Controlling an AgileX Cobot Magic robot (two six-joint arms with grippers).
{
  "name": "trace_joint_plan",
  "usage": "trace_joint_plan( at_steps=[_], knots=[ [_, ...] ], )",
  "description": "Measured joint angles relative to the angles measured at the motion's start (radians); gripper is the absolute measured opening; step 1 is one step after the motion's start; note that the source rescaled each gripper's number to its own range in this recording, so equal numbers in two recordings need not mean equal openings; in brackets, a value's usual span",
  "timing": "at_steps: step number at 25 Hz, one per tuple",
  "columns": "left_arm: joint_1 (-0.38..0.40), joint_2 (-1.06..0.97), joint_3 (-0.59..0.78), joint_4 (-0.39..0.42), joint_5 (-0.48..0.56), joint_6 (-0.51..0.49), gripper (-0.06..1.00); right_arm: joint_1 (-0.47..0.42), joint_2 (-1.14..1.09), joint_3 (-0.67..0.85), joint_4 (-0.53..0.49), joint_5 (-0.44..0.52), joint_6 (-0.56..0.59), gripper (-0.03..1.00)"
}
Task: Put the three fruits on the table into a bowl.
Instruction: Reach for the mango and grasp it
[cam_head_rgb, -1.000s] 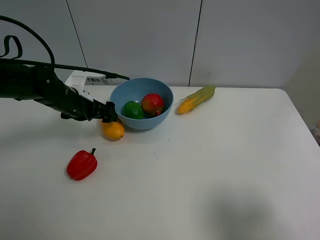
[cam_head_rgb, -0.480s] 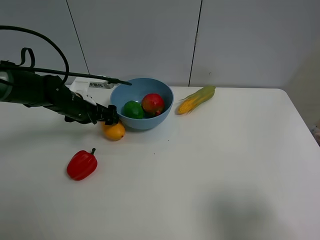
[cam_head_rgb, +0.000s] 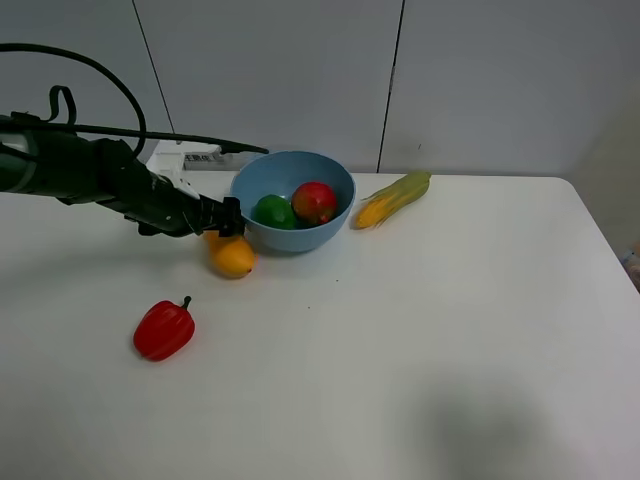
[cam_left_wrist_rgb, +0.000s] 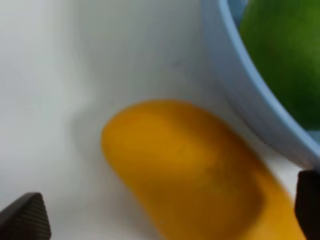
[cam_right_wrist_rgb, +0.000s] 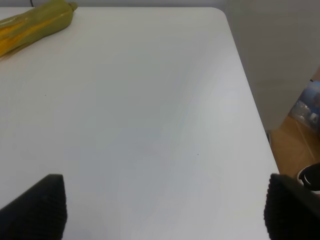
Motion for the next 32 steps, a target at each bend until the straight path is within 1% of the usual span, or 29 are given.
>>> trace_joint_plan(
  at_steps=[6,12,20,21,22,23,24,25,26,27,28,29,32],
  knots=[
    [-0.019,0.040,-0.058,-0.017,0.025,-0.002,1.00,0.000,0.000,0.000,0.000,0.000,0.000,0.26],
    [-0.019,0.092,-0.059,-0.018,0.045,-0.002,1.00,0.000,0.000,0.000,0.000,0.000,0.000,0.26],
    [-0.019,0.150,-0.059,-0.019,0.043,-0.002,1.00,0.000,0.000,0.002,0.000,0.000,0.000,0.26],
    [-0.019,0.159,-0.059,-0.019,0.040,-0.002,1.00,0.000,0.000,0.003,0.000,0.000,0.000,0.26],
    [-0.019,0.166,-0.059,-0.018,0.036,-0.002,0.97,0.000,0.000,0.003,0.000,0.000,0.000,0.26],
    [-0.019,0.170,-0.060,-0.019,0.031,-0.002,0.93,0.000,0.000,0.003,0.000,0.000,0.000,0.26],
    [-0.019,0.171,-0.060,-0.019,0.025,-0.002,0.83,0.000,0.000,0.003,0.000,0.000,0.000,0.26],
    [-0.019,0.174,-0.061,-0.019,0.020,-0.002,0.69,0.000,0.000,0.003,0.000,0.000,0.000,0.26],
    [-0.019,0.175,-0.061,-0.019,0.016,-0.002,0.51,0.000,0.000,0.003,0.000,0.000,0.000,0.26],
    [-0.019,0.177,-0.061,-0.020,0.013,-0.004,0.21,0.000,0.000,0.003,0.000,0.000,0.000,0.26],
    [-0.019,0.178,-0.061,-0.020,0.013,-0.008,0.00,0.000,0.000,0.003,0.000,0.000,0.000,0.26],
    [-0.019,0.178,-0.061,-0.020,0.013,-0.020,0.02,0.000,0.000,0.003,0.000,0.000,0.000,0.26],
    [-0.019,0.176,-0.061,-0.020,0.019,-0.038,0.03,0.000,0.000,0.003,0.000,0.000,0.000,0.26]
  ],
)
